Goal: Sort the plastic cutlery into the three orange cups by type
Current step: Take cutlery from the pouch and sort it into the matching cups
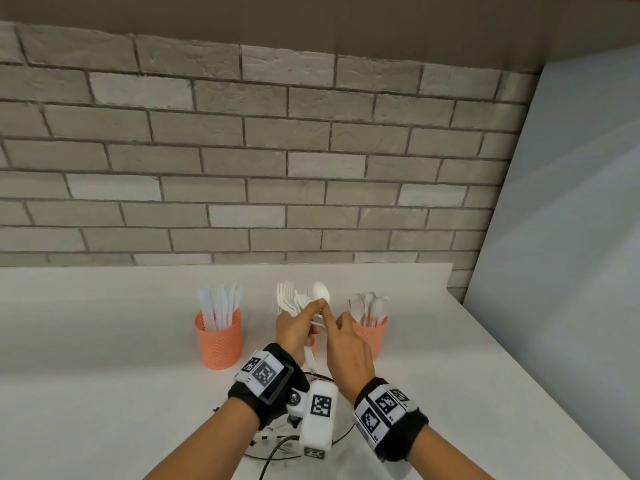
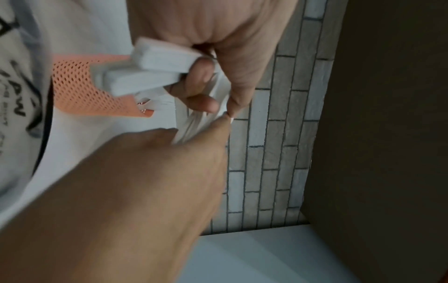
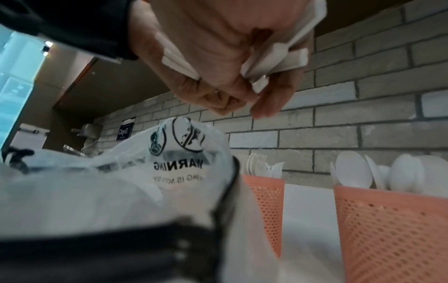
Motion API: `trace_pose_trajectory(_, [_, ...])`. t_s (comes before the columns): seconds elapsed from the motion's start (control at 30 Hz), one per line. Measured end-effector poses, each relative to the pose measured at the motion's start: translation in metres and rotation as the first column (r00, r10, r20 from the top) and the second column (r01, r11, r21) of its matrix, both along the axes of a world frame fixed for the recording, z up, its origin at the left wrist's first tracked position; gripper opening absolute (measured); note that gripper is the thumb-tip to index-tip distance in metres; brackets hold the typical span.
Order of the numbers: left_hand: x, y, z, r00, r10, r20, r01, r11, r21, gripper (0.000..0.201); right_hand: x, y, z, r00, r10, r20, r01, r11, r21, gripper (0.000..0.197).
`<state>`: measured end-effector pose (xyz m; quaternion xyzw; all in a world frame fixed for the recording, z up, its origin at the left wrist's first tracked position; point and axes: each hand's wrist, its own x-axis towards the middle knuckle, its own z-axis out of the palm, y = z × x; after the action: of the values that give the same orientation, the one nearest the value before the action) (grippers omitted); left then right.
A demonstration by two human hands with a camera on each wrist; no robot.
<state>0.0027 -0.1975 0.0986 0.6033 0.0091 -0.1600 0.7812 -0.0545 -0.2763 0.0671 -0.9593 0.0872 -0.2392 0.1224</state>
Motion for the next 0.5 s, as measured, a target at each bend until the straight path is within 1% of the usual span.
trace_pose_trajectory(0.07, [0.003,0.002,-0.002,0.998,-0.035,0.043,0.034,0.999,0.019,0.006,-0.005,-0.001,0.0,0.994,0.099,-0.039,-0.094,0.988,0.125,0.069])
trace_pose_trajectory(0.1, [0.004,0.003,-0.003,0.997,-0.054,0.055,0.052,0.998,0.033,0.008,-0.008,-0.002,0.001,0.992,0.125,-0.017,-0.119,0.972,0.201,0.069])
trace_pose_trajectory(0.17, [0.008,0.005,-0.002,0.993,-0.094,0.071,0.089,0.994,0.064,0.009,-0.006,-0.004,0.0,0.99,0.136,0.041,-0.141,0.902,0.407,0.07])
trace_pose_trajectory(0.2, [0.009,0.006,0.0,0.99,-0.119,0.079,0.113,0.99,0.081,0.009,-0.005,-0.005,0.0,0.99,0.137,0.042,-0.14,0.863,0.485,0.067])
trace_pose_trajectory(0.23, [0.01,0.007,0.001,0.986,-0.145,0.086,0.137,0.986,0.098,0.011,-0.003,-0.005,0.001,0.989,0.142,0.025,-0.133,0.826,0.548,0.058])
trace_pose_trajectory(0.27, [0.01,0.008,0.003,0.981,-0.171,0.095,0.161,0.981,0.111,0.012,-0.001,-0.007,0.002,0.988,0.153,0.02,-0.133,0.777,0.615,0.045])
trace_pose_trajectory(0.3, [0.011,0.008,0.005,0.975,-0.195,0.103,0.182,0.975,0.123,0.012,-0.001,-0.009,0.005,0.986,0.166,0.014,-0.13,0.715,0.687,0.032])
trace_pose_trajectory(0.33, [0.011,0.009,0.008,0.971,-0.213,0.107,0.199,0.971,0.132,0.011,-0.002,-0.009,0.009,0.981,0.191,0.01,-0.134,0.648,0.75,0.024])
trace_pose_trajectory(0.37, [0.011,0.009,0.01,0.969,-0.225,0.107,0.209,0.968,0.137,0.009,-0.003,-0.01,0.011,0.977,0.211,0.012,-0.138,0.595,0.792,0.02])
trace_pose_trajectory(0.4, [0.012,0.008,0.011,0.968,-0.227,0.106,0.211,0.967,0.142,0.007,-0.003,-0.011,0.012,0.975,0.223,0.01,-0.138,0.568,0.811,0.018])
trace_pose_trajectory(0.5, [0.015,0.005,0.01,0.975,-0.199,0.095,0.186,0.974,0.132,0.012,-0.001,-0.011,0.009,0.975,0.223,-0.006,-0.121,0.553,0.824,0.019])
